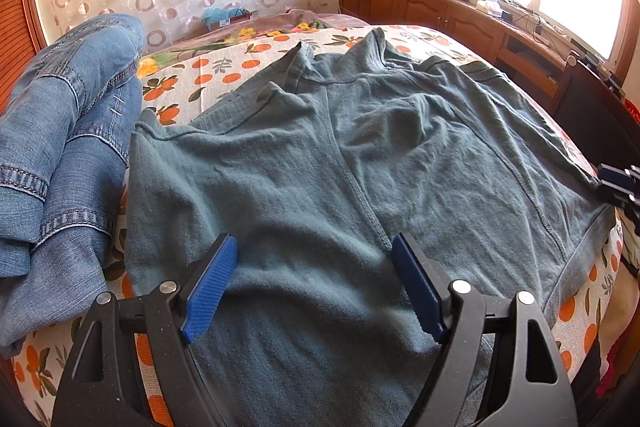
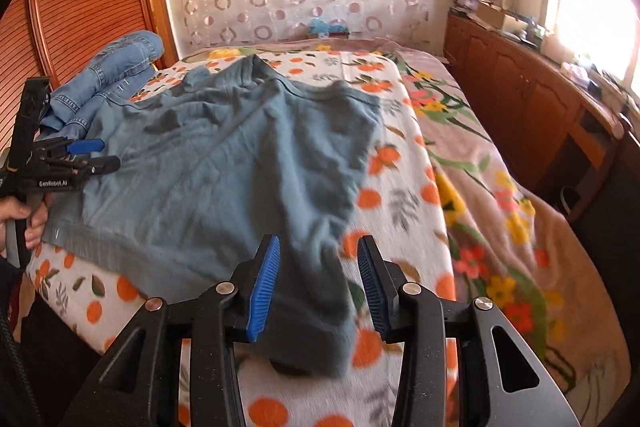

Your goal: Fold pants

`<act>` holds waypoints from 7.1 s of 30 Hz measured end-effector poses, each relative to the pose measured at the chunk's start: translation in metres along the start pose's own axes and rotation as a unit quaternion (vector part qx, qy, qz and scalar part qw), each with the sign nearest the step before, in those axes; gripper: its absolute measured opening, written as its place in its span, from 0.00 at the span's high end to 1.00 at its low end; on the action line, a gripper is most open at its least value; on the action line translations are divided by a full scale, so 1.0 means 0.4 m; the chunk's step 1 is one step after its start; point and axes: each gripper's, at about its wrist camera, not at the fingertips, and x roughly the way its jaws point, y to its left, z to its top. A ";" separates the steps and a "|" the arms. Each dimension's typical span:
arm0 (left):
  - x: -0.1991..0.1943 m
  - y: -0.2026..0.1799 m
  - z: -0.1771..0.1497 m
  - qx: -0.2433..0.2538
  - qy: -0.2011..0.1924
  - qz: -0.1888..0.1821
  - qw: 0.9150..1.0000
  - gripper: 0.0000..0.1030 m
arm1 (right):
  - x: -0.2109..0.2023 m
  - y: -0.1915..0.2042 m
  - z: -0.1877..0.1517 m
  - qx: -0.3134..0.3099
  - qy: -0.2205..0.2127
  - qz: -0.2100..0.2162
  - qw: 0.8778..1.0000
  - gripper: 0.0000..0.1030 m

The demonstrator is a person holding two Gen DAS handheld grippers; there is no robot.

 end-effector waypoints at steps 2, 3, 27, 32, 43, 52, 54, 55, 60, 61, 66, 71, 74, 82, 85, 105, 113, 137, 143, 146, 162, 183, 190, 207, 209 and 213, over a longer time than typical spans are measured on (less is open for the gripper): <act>0.000 0.000 0.000 0.000 0.000 0.000 1.000 0.22 | -0.022 -0.012 -0.026 0.013 0.001 0.001 1.000 0.59; 0.000 0.001 0.000 0.000 0.000 0.001 1.000 0.22 | -0.031 -0.019 -0.038 0.021 0.002 0.002 1.000 0.59; -0.208 -0.001 -0.148 -0.006 -0.075 0.016 0.997 0.22 | -0.052 -0.020 -0.068 0.043 0.011 0.030 0.999 0.91; -0.214 0.029 -0.178 -0.014 -0.065 0.027 0.997 0.22 | -0.061 0.021 0.002 0.034 -0.018 0.054 0.998 0.94; -0.270 0.120 -0.207 -0.048 -0.083 0.051 0.994 0.22 | -0.015 0.294 0.167 -0.050 -0.058 0.160 0.984 0.94; -0.286 0.158 -0.227 -0.072 -0.085 0.059 0.992 0.22 | 0.036 0.474 0.183 -0.102 -0.035 0.245 0.964 0.94; -0.288 0.155 -0.229 -0.070 -0.085 0.057 0.992 0.22 | 0.055 0.477 0.169 -0.107 -0.026 0.238 0.965 0.91; -0.287 0.154 -0.229 -0.069 -0.085 0.055 0.992 0.22 | 0.064 0.472 0.170 -0.106 -0.022 0.237 0.965 0.90; -0.276 0.129 -0.220 -0.064 -0.083 0.042 0.994 0.22 | 0.063 0.434 0.158 -0.102 -0.015 0.219 0.970 0.69; -0.274 0.123 -0.216 -0.063 -0.083 0.039 0.994 0.22 | 0.052 0.416 0.156 -0.098 -0.020 0.215 0.971 0.67; -0.253 0.075 -0.191 -0.045 -0.080 0.020 0.996 0.22 | 0.034 0.340 0.140 -0.077 -0.035 0.168 0.982 0.62; -0.231 0.045 -0.164 -0.036 -0.075 0.011 0.996 0.22 | 0.073 0.266 0.124 -0.059 -0.035 0.104 0.992 0.61; -0.228 0.041 -0.155 -0.043 -0.075 0.002 0.996 0.22 | 0.104 0.239 0.122 -0.053 -0.031 0.084 0.995 0.61; -0.211 0.036 -0.132 -0.052 -0.071 -0.012 0.996 0.22 | 0.187 0.188 0.143 -0.045 0.001 0.071 0.996 0.61; -0.200 0.027 -0.129 -0.047 -0.065 -0.023 0.996 0.28 | 0.194 0.182 0.150 -0.036 -0.007 0.078 0.996 0.61; -0.140 -0.001 -0.124 -0.050 -0.028 -0.054 0.997 0.63 | 0.199 0.171 0.125 -0.040 -0.003 0.083 0.996 0.61; -0.140 -0.006 -0.142 -0.046 -0.027 -0.060 0.997 0.71 | 0.205 0.169 0.128 -0.039 0.004 0.081 0.996 0.61; -0.156 0.009 -0.171 -0.062 -0.049 -0.075 0.994 0.74 | 0.262 0.150 0.213 -0.054 0.050 0.091 0.993 0.74; -0.170 0.009 -0.173 -0.065 -0.058 -0.081 0.993 0.85 | 0.255 0.155 0.218 -0.071 0.058 0.100 0.991 0.94; -0.186 0.010 -0.167 -0.066 -0.066 -0.083 0.992 0.89 | 0.228 0.160 0.247 -0.071 0.034 0.097 0.992 0.94; -0.265 0.098 -0.248 -0.113 -0.080 -0.095 0.986 0.90 | 0.220 0.498 0.514 -0.172 -0.045 0.159 0.971 0.94; -0.261 0.129 -0.318 -0.134 -0.065 -0.089 0.985 0.89 | 0.338 0.593 0.512 -0.175 -0.004 0.197 0.965 0.65; -0.267 0.133 -0.291 -0.138 -0.064 -0.073 0.986 0.80 | 0.282 0.503 0.399 -0.160 -0.004 0.182 0.970 0.61; -0.191 0.195 -0.021 -0.062 -0.079 -0.018 0.995 0.68 | 0.272 0.427 0.227 -0.097 0.027 0.140 0.985 0.61; -0.163 0.204 0.009 -0.058 -0.072 -0.016 0.996 0.75 | 0.267 0.434 0.220 -0.099 0.021 0.136 0.985 0.61; -0.099 0.214 0.073 -0.046 -0.054 0.011 0.997 0.76 | 0.263 0.435 0.207 -0.096 0.013 0.135 0.986 0.61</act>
